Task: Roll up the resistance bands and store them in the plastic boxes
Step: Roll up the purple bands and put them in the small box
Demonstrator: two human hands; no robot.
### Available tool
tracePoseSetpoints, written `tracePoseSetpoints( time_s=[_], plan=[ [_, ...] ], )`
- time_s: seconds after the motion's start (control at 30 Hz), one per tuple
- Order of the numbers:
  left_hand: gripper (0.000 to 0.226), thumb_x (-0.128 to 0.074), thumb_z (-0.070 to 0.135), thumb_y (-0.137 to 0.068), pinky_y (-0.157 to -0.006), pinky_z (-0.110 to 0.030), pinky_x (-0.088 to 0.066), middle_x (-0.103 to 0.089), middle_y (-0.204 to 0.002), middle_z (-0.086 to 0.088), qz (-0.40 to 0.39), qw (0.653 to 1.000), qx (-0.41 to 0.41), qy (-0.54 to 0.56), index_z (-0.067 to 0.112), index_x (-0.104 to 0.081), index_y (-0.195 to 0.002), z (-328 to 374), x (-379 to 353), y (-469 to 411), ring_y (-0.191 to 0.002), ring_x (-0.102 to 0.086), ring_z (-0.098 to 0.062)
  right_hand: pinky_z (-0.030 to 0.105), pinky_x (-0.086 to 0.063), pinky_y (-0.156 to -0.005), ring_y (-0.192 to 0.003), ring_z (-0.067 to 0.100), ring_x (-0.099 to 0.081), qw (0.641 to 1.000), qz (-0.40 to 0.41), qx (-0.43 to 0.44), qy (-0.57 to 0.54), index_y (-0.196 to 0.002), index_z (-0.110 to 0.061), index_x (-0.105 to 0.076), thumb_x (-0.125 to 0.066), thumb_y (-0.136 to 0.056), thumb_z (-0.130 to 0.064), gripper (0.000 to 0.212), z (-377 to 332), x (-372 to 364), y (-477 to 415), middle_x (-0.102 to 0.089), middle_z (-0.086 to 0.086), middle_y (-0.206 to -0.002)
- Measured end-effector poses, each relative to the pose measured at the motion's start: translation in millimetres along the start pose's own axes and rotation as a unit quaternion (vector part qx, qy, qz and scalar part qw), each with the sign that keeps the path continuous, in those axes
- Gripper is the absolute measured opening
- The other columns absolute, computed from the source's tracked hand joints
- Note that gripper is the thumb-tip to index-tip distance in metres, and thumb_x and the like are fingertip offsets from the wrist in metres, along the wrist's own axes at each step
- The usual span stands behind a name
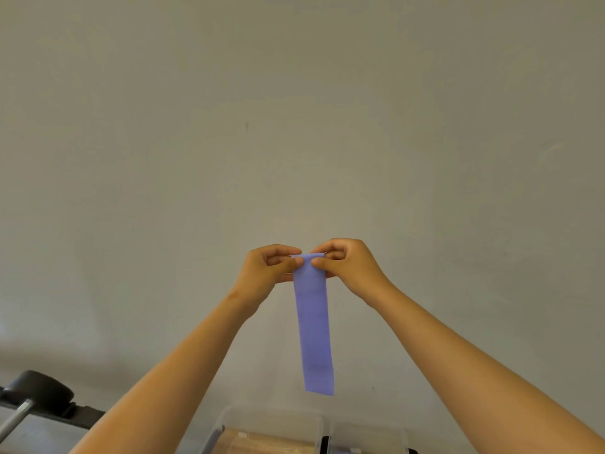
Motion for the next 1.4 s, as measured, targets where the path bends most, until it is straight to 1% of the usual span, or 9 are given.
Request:
tracePoseSetpoints(
  time_s=[0.17, 0.4, 0.57, 0.8, 0.9, 1.0, 1.1, 1.2, 1.4],
  plan=[
    [0.009, -0.066, 0.004, -0.087, -0.073, -0.030, -0.058, -0.073, -0.088, -0.014, -0.006, 1.000, 0.000, 0.005, 0.002, -0.069, -0.095, 0.5, -0.7, 1.1, -0.085, -0.072, -0.024, 0.024, -0.057, -0.070, -0.078, 0.020, -0.070, 1.000, 0.004, -0.008, 0.010, -0.092, -0.011, -0.068, -0.070, -0.083, -0.003, 0.012, 0.6, 0.8, 1.8, -0.071, 0.005, -0.080],
    [0.009, -0.065, -0.001, -0.087, -0.070, -0.027, -0.057, -0.073, -0.086, -0.016, -0.003, 1.000, -0.011, -0.007, -0.001, -0.068, -0.095, 3.8, -5.7, 1.6, -0.079, -0.072, -0.024, 0.028, -0.057, -0.077, -0.084, 0.020, -0.071, 0.999, 0.002, -0.036, -0.003, -0.097, -0.013, -0.068, -0.074, -0.082, -0.011, 0.016, 5.0, 5.8, 6.0, -0.073, 0.006, -0.088],
    [0.009, -0.065, -0.003, -0.086, -0.068, -0.024, -0.056, -0.073, -0.083, -0.016, -0.005, 1.000, -0.018, -0.021, -0.002, -0.068, -0.094, 4.7, -5.1, 2.4, -0.076, -0.072, -0.022, 0.028, -0.059, -0.075, -0.083, 0.022, -0.072, 0.999, 0.003, -0.031, -0.027, -0.088, -0.009, -0.069, -0.070, -0.085, -0.010, 0.004, 4.0, 8.0, 9.0, -0.072, 0.011, -0.087],
    [0.005, -0.067, -0.001, -0.085, -0.070, -0.026, -0.057, -0.072, -0.080, -0.017, -0.023, 0.997, -0.025, -0.073, 0.004, -0.068, -0.086, 4.3, -1.0, 2.4, -0.076, -0.072, -0.023, 0.025, -0.057, -0.069, -0.078, 0.019, -0.071, 1.000, -0.005, -0.015, 0.008, -0.084, -0.012, -0.066, -0.066, -0.088, -0.007, 0.006, 5.0, 6.8, 10.1, -0.072, 0.010, -0.083],
    [0.003, -0.064, 0.003, -0.089, -0.073, -0.031, -0.059, -0.070, -0.081, -0.020, -0.047, 0.990, -0.035, -0.128, 0.002, -0.064, -0.086, 2.3, -1.5, 0.1, -0.075, -0.070, -0.024, 0.030, -0.057, -0.067, -0.071, 0.019, -0.068, 0.997, -0.024, -0.005, 0.075, -0.087, -0.014, -0.060, -0.059, -0.092, -0.012, 0.005, 8.1, 6.7, 10.5, -0.068, 0.011, -0.071],
    [0.007, -0.060, 0.005, -0.091, -0.069, -0.031, -0.058, -0.071, -0.075, -0.014, -0.072, 0.977, -0.051, -0.193, 0.006, -0.061, -0.085, 2.4, -3.7, -0.8, -0.070, -0.070, -0.022, 0.031, -0.054, -0.070, -0.065, 0.019, -0.067, 0.991, -0.045, 0.003, 0.126, -0.091, -0.015, -0.058, -0.056, -0.095, -0.015, 0.005, 9.9, 9.3, 13.2, -0.068, 0.014, -0.071],
    [0.007, -0.059, 0.003, -0.092, -0.064, -0.027, -0.056, -0.069, -0.070, -0.012, -0.085, 0.977, -0.063, -0.182, 0.006, -0.061, -0.085, 5.0, -5.8, 2.1, -0.064, -0.068, -0.021, 0.030, -0.055, -0.070, -0.063, 0.016, -0.067, 0.996, -0.045, 0.002, 0.077, -0.091, -0.012, -0.061, -0.058, -0.094, -0.012, 0.004, 9.7, 14.2, 16.2, -0.069, 0.009, -0.067],
    [0.008, -0.060, -0.001, -0.090, -0.062, -0.027, -0.055, -0.067, -0.067, -0.013, -0.072, 0.991, -0.056, -0.095, 0.005, -0.064, -0.086, 6.7, -6.1, 6.0, -0.059, -0.064, -0.020, 0.028, -0.055, -0.072, -0.074, 0.020, -0.069, 0.998, -0.045, -0.023, -0.047, -0.093, -0.012, -0.064, -0.059, -0.093, -0.008, 0.007, 9.8, 15.8, 19.9, -0.072, 0.009, -0.076],
    [0.014, -0.056, 0.003, -0.091, -0.073, -0.029, -0.056, -0.070, -0.084, -0.011, -0.079, 0.991, -0.004, 0.108, 0.006, -0.069, -0.094, 5.1, -10.6, 15.3, -0.079, -0.067, -0.023, 0.026, -0.054, -0.077, -0.087, 0.023, -0.066, 0.965, -0.068, -0.063, -0.244, -0.100, -0.010, -0.067, -0.053, -0.096, -0.005, 0.016, 8.2, 9.6, 26.4, -0.069, 0.014, -0.095]
  ],
)
Point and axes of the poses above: each hand's wrist, its own y-axis away from the middle knuckle, its own x-axis out of the back of the hand, z = x × y, the point moved 3 cm from there along -y, towards the middle knuckle
